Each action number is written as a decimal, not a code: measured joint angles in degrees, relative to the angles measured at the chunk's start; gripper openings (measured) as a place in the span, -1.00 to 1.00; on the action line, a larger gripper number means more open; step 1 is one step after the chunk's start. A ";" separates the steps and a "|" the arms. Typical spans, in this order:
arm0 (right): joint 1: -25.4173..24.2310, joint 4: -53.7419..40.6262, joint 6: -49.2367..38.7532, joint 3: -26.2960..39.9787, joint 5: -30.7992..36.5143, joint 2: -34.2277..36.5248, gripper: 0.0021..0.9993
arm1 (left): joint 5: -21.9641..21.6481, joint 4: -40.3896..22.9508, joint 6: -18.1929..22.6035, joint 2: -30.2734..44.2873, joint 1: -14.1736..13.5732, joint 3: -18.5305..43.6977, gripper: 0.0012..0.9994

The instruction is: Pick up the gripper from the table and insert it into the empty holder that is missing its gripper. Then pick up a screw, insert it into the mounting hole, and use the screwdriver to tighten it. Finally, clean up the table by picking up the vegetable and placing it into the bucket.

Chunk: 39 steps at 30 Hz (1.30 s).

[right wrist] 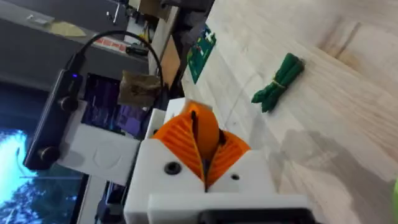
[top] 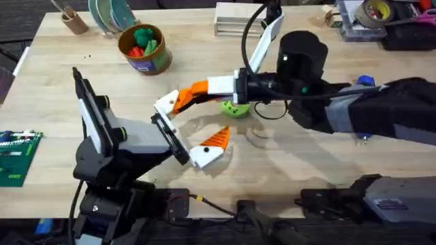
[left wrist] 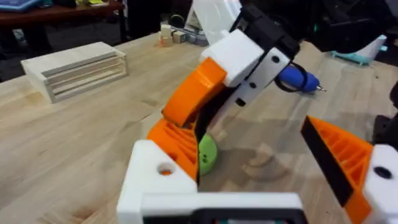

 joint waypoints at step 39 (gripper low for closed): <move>-0.12 -10.17 -1.57 3.53 -6.74 0.36 -0.99 | 7.24 -0.48 -1.92 0.01 1.00 0.00 0.99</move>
